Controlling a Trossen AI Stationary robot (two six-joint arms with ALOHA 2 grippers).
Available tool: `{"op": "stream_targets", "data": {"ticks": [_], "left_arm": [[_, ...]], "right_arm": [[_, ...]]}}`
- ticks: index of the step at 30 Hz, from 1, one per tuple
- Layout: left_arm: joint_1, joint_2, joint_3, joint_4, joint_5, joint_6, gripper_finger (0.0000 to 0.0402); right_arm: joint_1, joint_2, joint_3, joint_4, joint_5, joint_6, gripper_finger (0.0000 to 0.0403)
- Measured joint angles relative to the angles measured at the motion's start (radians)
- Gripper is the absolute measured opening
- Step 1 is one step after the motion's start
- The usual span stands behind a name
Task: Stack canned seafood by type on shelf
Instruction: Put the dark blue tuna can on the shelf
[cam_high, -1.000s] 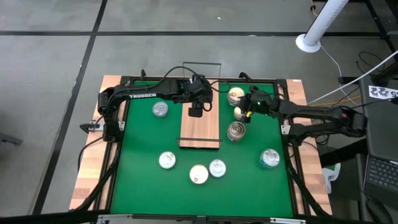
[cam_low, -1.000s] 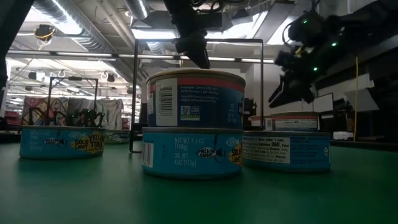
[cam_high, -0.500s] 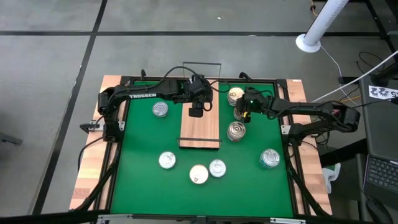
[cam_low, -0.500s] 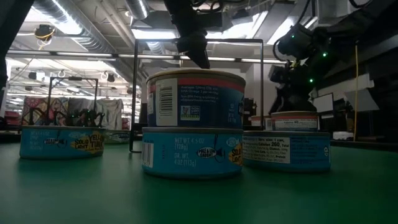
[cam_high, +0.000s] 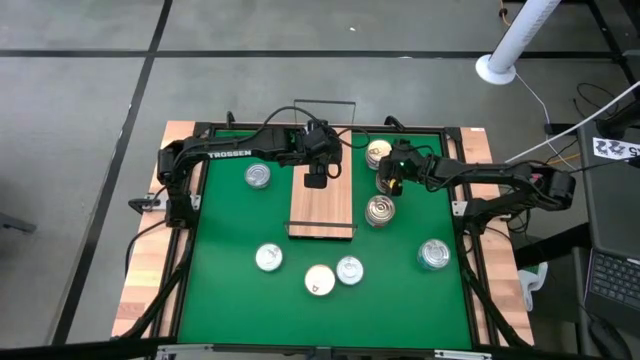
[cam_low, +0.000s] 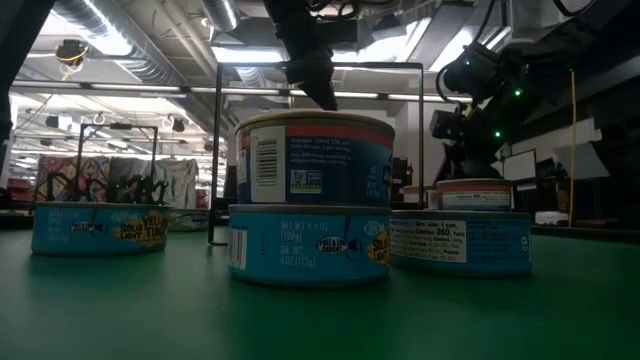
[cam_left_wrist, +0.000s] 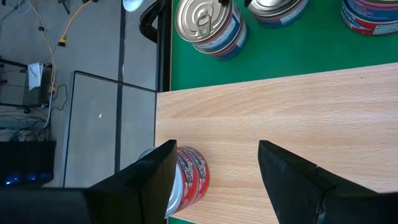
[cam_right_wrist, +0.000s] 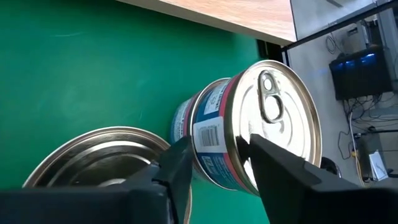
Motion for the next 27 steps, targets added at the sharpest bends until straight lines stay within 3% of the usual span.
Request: {"op": "stream_targets", "data": {"ticks": [15,27], "left_arm": [[0.000,0.000,0.000,0.000,0.000,0.000,0.0223],[0.000,0.000,0.000,0.000,0.000,0.000,0.0223]], "right_arm": [[0.000,-0.001,0.001,0.006,0.015,0.001,0.0010],[0.000,0.000,-0.001,0.020,0.016,0.005,0.0003]]}}
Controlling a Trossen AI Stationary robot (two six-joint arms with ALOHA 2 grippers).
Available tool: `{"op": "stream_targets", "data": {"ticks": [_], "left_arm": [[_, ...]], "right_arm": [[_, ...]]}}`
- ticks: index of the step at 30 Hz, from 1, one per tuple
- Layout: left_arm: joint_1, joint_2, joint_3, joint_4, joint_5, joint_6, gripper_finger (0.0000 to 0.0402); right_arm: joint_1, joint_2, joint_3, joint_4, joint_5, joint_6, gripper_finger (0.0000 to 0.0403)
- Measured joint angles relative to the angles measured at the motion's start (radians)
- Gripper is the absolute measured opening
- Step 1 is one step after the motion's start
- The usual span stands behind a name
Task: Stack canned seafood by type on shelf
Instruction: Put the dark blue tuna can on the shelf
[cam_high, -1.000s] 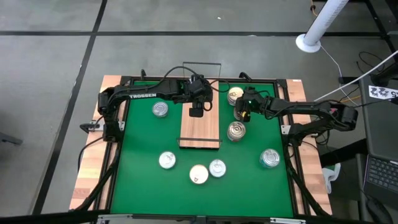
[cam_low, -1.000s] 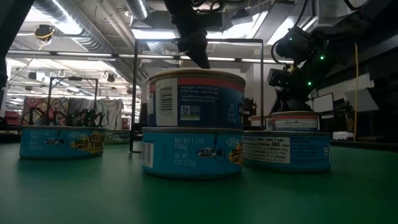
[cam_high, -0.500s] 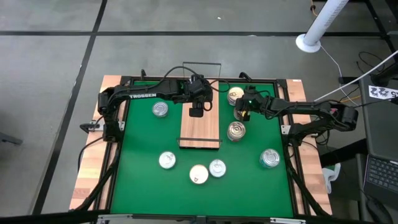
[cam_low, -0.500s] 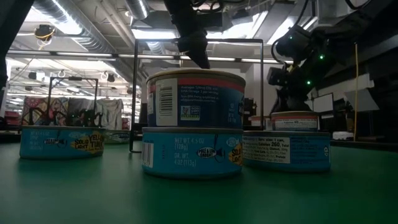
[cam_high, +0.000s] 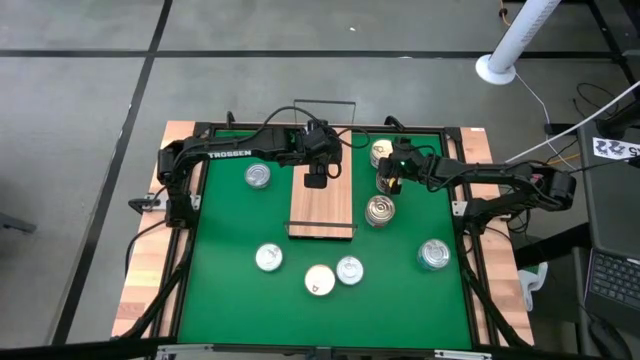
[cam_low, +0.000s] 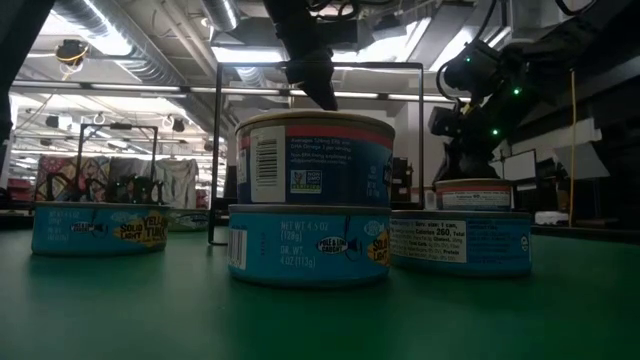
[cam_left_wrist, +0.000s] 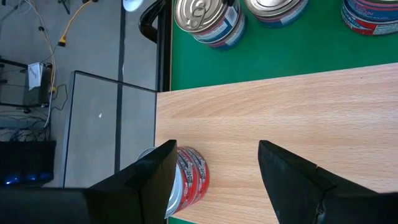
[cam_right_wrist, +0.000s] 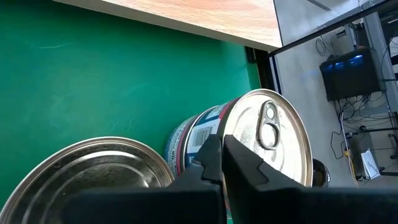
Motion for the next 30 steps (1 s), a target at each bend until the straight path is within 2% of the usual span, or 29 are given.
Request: {"op": "stream_targets", "data": {"ticks": [30], "left_arm": [[0.000,0.000,0.000,0.000,0.000,-0.023,0.0224]], "right_arm": [[0.002,0.003,0.042,0.048,-0.073,0.001,0.0000]]}}
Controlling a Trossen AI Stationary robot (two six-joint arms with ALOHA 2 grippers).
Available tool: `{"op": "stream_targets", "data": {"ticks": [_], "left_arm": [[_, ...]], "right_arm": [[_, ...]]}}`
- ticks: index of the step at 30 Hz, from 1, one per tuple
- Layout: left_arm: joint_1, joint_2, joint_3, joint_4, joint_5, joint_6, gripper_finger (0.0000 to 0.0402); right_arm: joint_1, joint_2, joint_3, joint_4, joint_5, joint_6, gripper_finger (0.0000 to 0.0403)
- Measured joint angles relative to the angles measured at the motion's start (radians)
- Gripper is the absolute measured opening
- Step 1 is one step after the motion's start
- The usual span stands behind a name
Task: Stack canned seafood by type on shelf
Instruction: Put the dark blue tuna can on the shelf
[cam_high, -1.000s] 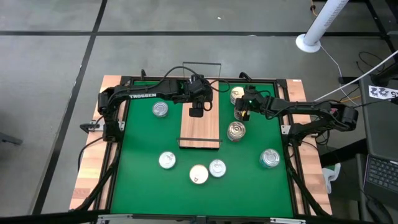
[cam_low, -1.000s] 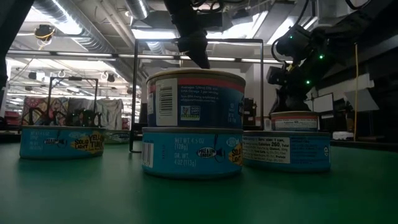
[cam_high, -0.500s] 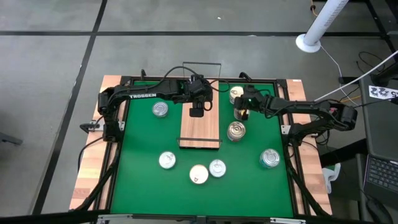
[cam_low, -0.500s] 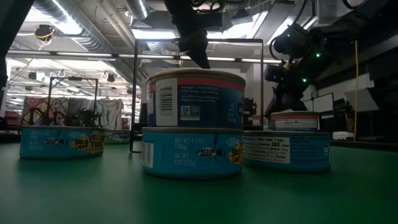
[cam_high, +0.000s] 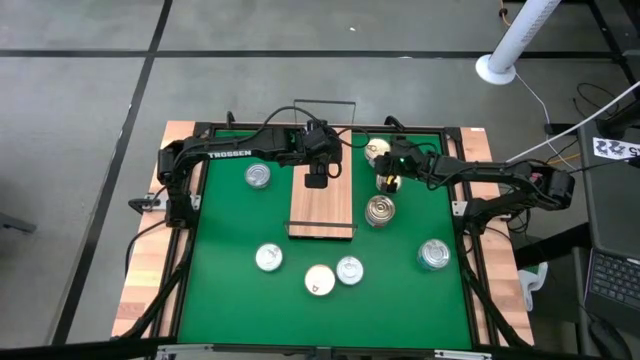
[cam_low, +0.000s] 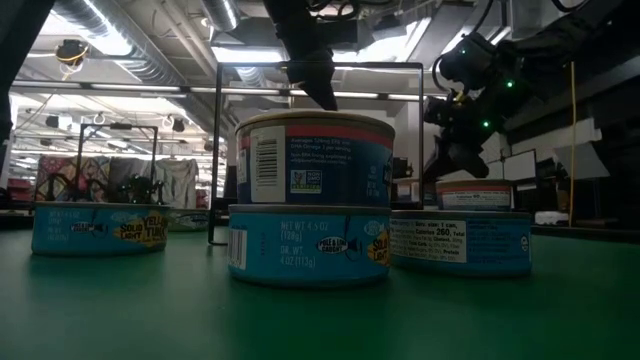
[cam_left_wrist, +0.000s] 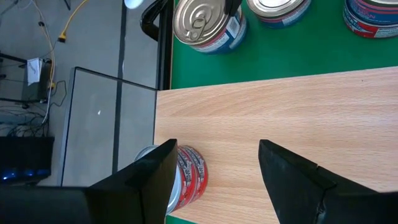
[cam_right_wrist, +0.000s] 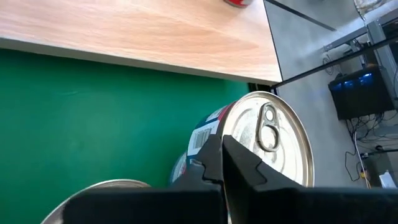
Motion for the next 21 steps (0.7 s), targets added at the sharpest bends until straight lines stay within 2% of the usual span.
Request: {"op": "stream_targets", "data": {"ticks": [21], "left_arm": [[0.000,0.000,0.000,0.000,0.000,0.015,0.0224]], "right_arm": [[0.000,-0.002,0.002,0.117,-0.168,-0.004,0.0000]]}}
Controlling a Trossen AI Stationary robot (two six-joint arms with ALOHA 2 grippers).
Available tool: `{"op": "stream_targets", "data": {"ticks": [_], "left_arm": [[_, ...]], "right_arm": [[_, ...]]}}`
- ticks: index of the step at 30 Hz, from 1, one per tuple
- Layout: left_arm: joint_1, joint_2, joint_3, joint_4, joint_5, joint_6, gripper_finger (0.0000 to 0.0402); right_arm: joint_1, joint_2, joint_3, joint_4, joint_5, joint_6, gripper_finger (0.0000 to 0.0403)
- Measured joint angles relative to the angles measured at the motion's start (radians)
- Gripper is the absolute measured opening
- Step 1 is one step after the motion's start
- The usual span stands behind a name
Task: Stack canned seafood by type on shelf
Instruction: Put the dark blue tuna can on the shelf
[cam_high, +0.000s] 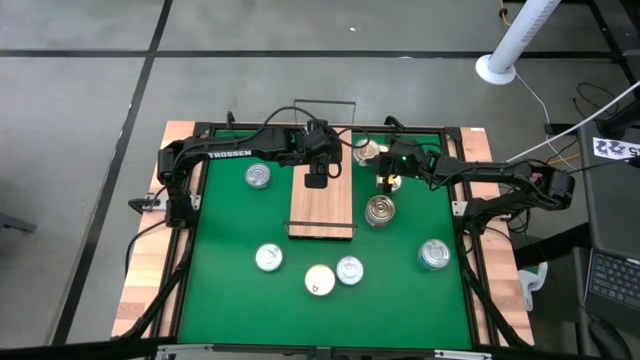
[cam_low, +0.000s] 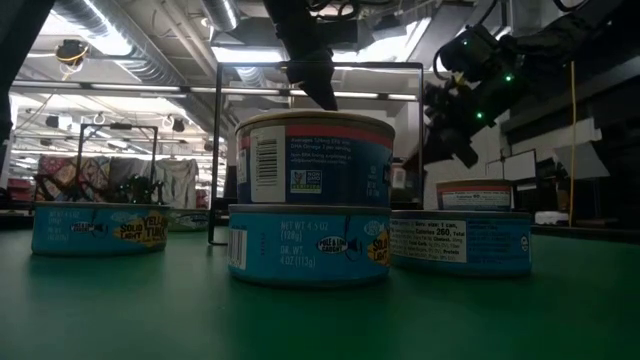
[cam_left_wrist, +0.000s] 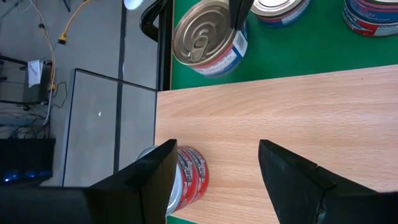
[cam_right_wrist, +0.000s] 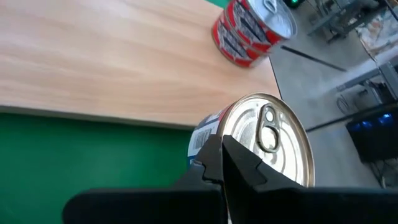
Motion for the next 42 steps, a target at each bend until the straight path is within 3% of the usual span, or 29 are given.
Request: {"op": "stream_targets", "data": {"ticks": [15,26,42], "left_arm": [[0.000,0.000,0.000,0.005,0.000,0.042,0.0224],[0.000,0.000,0.000,0.005,0.000,0.047,0.0224],[0.000,0.000,0.000,0.008,0.000,0.040,0.0224]], "right_arm": [[0.009,0.055,0.001,0.129,-0.150,-0.073,0.0000],[0.106,0.193,0.001,0.295,-0.135,-0.128,0.0000],[0.105,0.217,0.001,0.328,-0.104,-0.149,0.0002]]}}
